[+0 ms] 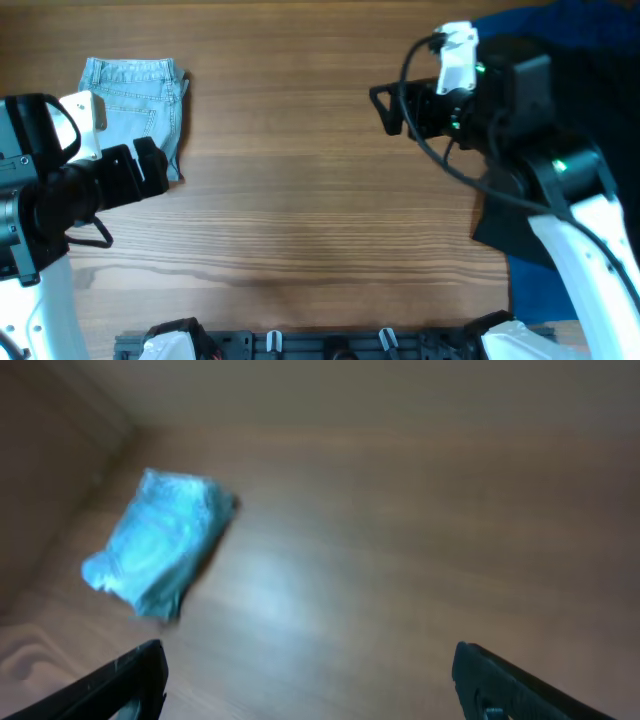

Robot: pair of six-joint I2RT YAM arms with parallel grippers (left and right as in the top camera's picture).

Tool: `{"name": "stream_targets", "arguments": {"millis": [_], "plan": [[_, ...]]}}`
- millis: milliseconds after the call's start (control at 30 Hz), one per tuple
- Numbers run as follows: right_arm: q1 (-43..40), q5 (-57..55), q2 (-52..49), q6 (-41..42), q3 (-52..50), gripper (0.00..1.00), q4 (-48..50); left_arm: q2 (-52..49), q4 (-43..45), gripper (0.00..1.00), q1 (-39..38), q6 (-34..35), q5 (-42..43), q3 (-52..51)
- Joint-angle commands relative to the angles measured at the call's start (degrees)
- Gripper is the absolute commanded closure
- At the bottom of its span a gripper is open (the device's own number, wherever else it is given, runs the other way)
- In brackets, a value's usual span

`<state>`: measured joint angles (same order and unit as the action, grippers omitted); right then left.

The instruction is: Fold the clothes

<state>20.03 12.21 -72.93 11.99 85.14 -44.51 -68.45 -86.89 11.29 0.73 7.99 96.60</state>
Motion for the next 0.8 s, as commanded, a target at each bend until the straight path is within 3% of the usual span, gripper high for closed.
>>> {"name": "stream_targets", "arguments": {"millis": [0,167,567,767], "plan": [[-0.39,-0.9,7.28,-15.43,0.17,0.08,3.13,0.2,0.02,0.0,-0.31,-0.44,0.07,-0.37],[-1.49,-7.08,18.73,-19.3,-8.55,0.08,4.66,0.2,0.04,0.0,-0.31,-0.44,0.07,-0.37],[-9.57,-1.33,45.62,-12.55,-55.41,0.12,28.48,0.2,0.04,0.0,-0.31,-0.44,0.07,-0.37],[-12.81,-0.52,59.52,-10.29,-67.32,0.09,30.51,0.2,0.02,0.0,-0.31,-0.44,0.07,-0.37]]}}
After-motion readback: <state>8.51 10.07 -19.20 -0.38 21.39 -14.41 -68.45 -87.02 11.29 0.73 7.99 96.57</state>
